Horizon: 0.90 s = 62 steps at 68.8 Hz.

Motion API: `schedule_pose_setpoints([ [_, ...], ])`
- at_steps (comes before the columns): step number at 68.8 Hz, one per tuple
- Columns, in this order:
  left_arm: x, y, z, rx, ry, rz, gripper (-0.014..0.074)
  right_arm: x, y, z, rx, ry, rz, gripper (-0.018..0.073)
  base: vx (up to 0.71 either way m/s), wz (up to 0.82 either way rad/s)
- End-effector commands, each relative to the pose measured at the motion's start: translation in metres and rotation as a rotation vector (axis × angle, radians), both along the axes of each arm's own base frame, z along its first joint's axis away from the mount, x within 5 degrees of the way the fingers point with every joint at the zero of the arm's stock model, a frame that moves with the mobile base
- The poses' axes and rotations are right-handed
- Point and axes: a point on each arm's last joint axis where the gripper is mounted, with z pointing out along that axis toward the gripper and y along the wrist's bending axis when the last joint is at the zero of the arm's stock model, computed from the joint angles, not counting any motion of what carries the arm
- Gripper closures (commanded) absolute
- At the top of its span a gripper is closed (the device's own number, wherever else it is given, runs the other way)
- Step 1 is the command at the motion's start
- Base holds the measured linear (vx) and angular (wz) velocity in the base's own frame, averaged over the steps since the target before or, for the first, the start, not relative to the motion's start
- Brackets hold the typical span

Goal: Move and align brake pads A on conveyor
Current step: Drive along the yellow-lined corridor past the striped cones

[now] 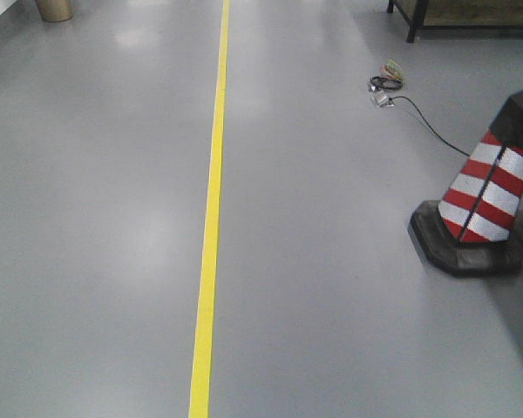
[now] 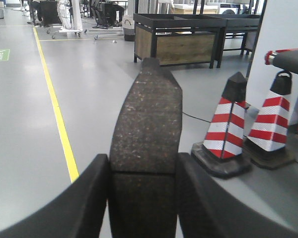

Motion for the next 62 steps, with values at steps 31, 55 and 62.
schedule_pose_setpoints([
  [31,-0.0006,-0.0012,0.0154,-0.038,-0.096,-0.019,0.0603,0.0011,-0.0019,0.0165,0.015,-0.105,-0.026,0.0561,0.68,-0.03],
  [55,-0.0006,-0.0012,0.0154,-0.038,-0.096,-0.019,0.0603,0.0011,-0.0019,0.0165,0.015,-0.105,-0.026,0.0561,0.54,-0.05],
  [62,-0.0006,-0.0012,0.0154,-0.038,-0.096,-0.019,0.0603,0.0011,-0.0019,0.0165,0.015,-0.105,-0.026,0.0561,0.46,-0.06],
])
